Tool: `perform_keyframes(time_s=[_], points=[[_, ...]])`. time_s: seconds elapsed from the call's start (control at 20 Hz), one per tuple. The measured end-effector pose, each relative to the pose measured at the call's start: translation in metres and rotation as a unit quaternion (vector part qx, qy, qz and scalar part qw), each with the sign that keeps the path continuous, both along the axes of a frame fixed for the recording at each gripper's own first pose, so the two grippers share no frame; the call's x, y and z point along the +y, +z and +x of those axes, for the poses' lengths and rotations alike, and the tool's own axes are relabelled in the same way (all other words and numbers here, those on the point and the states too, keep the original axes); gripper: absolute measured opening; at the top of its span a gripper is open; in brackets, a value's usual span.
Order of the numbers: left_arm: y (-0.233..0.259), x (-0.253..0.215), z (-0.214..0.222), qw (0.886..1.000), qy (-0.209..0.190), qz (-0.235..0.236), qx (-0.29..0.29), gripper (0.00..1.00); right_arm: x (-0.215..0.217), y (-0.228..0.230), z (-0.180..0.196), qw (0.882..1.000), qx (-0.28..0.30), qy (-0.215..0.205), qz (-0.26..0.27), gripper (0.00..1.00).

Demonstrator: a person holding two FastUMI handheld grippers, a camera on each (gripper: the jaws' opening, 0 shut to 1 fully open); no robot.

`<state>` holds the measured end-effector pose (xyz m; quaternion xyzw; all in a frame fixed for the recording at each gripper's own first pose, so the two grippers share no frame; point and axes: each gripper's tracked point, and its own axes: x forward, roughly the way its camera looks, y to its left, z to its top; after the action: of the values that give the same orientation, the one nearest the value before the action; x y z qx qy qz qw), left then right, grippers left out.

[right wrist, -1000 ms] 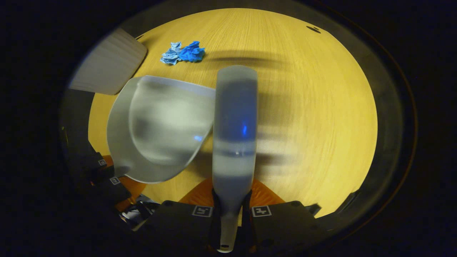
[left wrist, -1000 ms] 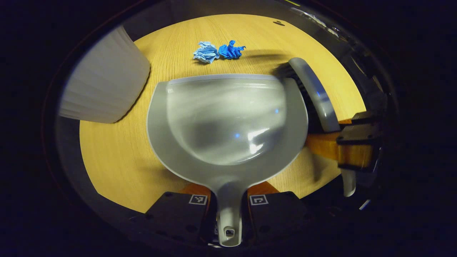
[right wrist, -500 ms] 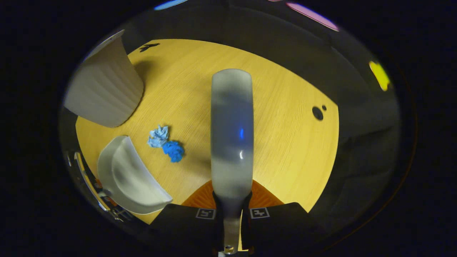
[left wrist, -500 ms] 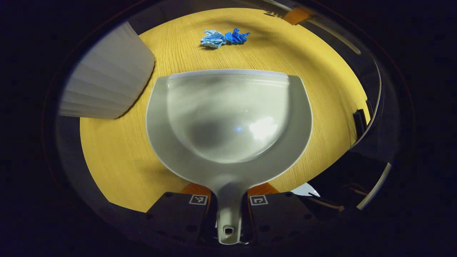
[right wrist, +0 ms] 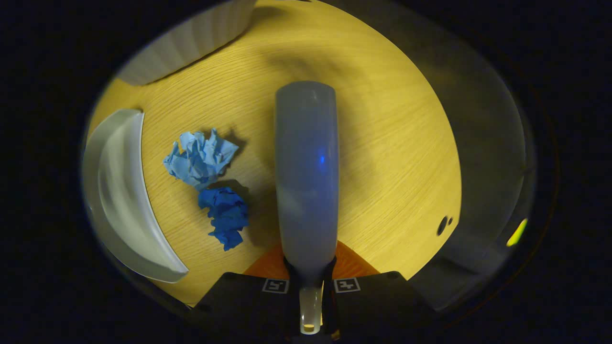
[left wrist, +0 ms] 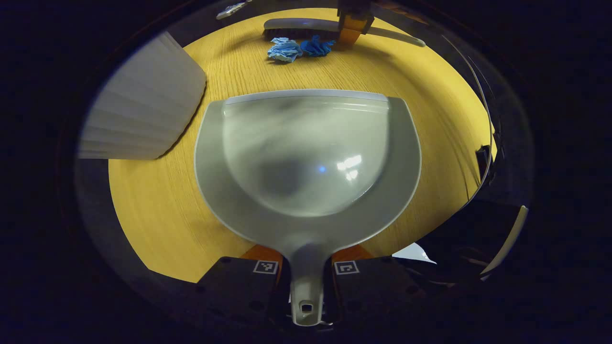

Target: Pick up the small broom and dustpan from the desktop, sweep the trash into the dustpan with the broom, and then empty the trash into the garbage bin.

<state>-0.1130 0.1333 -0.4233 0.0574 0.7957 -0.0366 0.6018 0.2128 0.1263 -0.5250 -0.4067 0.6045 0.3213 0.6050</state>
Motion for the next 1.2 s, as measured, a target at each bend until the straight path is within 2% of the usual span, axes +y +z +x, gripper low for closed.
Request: perform_keyframes(time_s=[0.1,0.25,0.35,0.45,0.55,0.6,0.65,0.7,0.75,0.8,0.95,1.1,1.2], points=[[0.000,0.001,0.001,1.000,-0.004,-0.003,-0.005,0.26,0.006,0.002,-0.005,0.999,0.002,0.049,-0.007,0.19],[0.000,0.002,0.002,1.000,-0.012,-0.006,-0.009,0.26,0.013,0.008,-0.013,0.997,0.024,0.078,0.017,0.19],[0.001,0.003,0.001,1.000,-0.017,-0.008,-0.008,0.26,0.011,0.015,-0.028,0.993,0.074,0.087,0.029,0.19],[0.001,0.002,0.001,1.000,-0.020,-0.008,-0.006,0.26,0.004,0.012,-0.042,0.985,0.135,0.096,0.057,0.20],[0.000,0.003,0.001,1.000,-0.026,-0.009,-0.008,0.26,0.005,0.011,-0.028,0.978,0.153,0.113,0.088,0.20],[0.000,0.002,0.002,0.999,-0.034,-0.013,-0.013,0.26,0.003,0.014,-0.021,0.975,0.166,0.103,0.103,0.20],[-0.001,0.002,-0.001,0.999,-0.042,-0.018,-0.017,0.26,0.005,0.023,-0.020,0.968,0.206,0.074,0.127,0.20],[-0.007,0.003,0.001,0.998,-0.054,-0.018,-0.030,0.27,0.004,0.023,-0.028,0.956,0.254,0.043,0.139,0.20],[-0.004,0.001,-0.004,0.998,-0.056,-0.017,-0.019,0.25,0.001,0.029,-0.028,0.944,0.294,0.015,0.147,0.19],[-0.003,0.002,0.001,0.998,-0.059,-0.017,-0.024,0.26,0.000,0.031,-0.022,0.936,0.316,-0.010,0.157,0.20],[-0.002,0.002,0.000,0.998,-0.061,-0.012,-0.020,0.26,0.003,0.031,-0.022,0.927,0.317,-0.069,0.187,0.20],[-0.003,0.002,0.001,0.998,-0.054,-0.005,-0.034,0.26,-0.001,0.044,-0.020,0.896,0.330,-0.156,0.253,0.20],[-0.007,0.004,-0.001,0.997,-0.048,0.008,-0.060,0.26,-0.001,0.065,-0.024,0.862,0.330,-0.220,0.316,0.20]])
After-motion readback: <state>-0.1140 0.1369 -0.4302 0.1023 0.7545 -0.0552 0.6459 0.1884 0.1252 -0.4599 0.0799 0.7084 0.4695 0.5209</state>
